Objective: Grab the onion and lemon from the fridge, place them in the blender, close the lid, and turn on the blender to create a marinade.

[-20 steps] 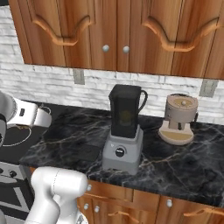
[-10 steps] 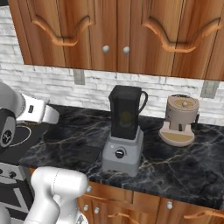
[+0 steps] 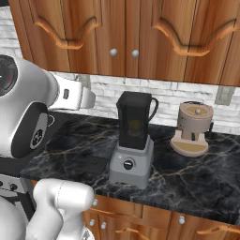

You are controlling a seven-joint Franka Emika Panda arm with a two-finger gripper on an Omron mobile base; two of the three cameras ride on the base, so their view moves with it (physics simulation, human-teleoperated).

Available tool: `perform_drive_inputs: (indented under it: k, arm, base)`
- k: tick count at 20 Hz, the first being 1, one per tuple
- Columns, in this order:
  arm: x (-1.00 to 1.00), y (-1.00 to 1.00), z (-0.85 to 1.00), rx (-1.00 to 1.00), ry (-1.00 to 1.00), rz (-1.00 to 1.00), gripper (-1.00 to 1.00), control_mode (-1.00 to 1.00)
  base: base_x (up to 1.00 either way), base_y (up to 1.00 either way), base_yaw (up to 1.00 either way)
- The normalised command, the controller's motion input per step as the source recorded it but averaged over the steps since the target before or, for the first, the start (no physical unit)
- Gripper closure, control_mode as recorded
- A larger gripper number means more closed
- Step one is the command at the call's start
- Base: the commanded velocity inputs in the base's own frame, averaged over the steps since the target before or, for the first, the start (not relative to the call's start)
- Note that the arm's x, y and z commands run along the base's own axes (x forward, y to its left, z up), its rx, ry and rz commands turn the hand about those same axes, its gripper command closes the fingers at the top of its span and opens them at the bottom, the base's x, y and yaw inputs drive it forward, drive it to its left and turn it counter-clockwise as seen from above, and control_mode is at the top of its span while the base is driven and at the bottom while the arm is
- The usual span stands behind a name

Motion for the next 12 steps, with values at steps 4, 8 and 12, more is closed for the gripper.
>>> perform_drive_inputs:
  k: [4,8,12]
  arm:
    - [0.00,-0.51,0.26,0.00,-0.03,-0.08,1.00,-1.00]
    - [0.26,-0.51,-0.32,0.00,0.02,-0.08,1.00,-1.00]
    - [0.59,-0.28,-0.71,0.00,0.10,-0.03,1.00,-1.00]
  base:
    - [0.00,0.00,0.00]
    - [0.00,0.00,0.00]
    - [0.00,0.00,0.00]
